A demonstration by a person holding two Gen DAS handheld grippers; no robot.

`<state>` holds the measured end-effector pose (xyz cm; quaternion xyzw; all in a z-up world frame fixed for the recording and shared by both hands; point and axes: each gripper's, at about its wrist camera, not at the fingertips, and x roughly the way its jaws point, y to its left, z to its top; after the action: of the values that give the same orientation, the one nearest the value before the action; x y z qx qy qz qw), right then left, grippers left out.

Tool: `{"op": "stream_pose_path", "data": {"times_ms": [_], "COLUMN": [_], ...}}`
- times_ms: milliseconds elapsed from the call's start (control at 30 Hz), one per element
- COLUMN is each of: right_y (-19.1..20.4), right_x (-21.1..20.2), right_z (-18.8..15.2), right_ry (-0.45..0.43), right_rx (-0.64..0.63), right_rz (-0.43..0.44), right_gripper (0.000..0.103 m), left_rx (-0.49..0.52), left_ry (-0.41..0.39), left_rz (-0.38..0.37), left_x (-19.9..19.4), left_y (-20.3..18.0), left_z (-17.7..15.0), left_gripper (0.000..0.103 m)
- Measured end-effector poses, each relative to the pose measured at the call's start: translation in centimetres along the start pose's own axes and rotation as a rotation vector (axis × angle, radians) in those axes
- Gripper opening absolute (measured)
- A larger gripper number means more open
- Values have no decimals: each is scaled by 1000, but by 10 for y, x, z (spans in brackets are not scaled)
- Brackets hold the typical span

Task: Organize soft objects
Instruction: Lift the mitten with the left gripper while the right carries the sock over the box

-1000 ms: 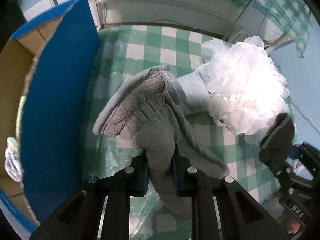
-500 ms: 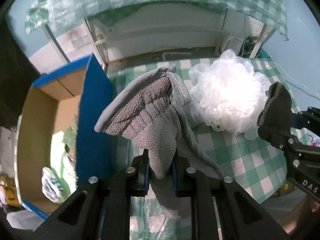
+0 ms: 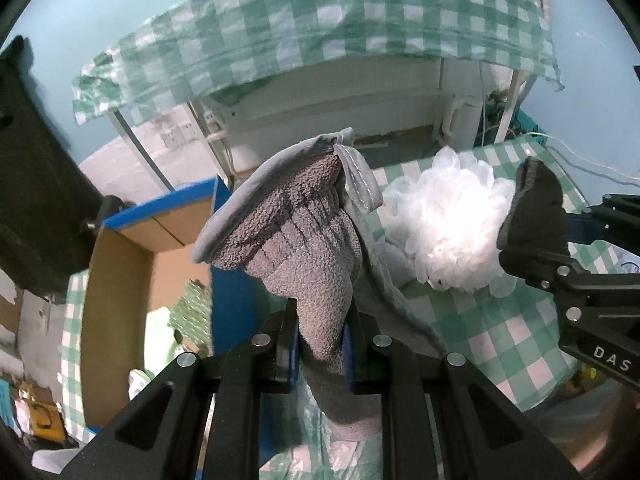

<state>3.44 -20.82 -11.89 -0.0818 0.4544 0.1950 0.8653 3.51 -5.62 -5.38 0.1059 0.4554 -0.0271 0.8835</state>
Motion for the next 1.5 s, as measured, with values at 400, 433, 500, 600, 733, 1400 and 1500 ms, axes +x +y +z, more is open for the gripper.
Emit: {"op": "stream_pose_path", "data": {"times_ms": [400,433,500,600,733,1400,1500], "right_y": [20,22,27,35,48,132,148], "right_x": [-11,-12,-12,-13,-17,-7,-2], "right_z": [21,23,25,31,41,75,79], "right_ry": [-44,-47,-51,-57,-77,-96,-90], "right_rx": [-24,-26,-33,-44,-54,-142,-159], "right_rz": [12,15,21,29,43,132,143], "right_gripper": [37,37,37,37,37,37,37], "left_rx": [-24,-28,-36,-45,-63,-201,-221], "left_ry": [-70,-74,-83,-103,-129,-169,-161], "left_rz": [39,42,47,63,83,185,205], "left_x": [-25,-26,-31,-38,-48,-70,-67], "left_y": [23,26,31,40,54,146,160], "left_z": [7,8,8,8,8,-18,-25], "left_gripper": [17,17,17,17,17,17,17]}}
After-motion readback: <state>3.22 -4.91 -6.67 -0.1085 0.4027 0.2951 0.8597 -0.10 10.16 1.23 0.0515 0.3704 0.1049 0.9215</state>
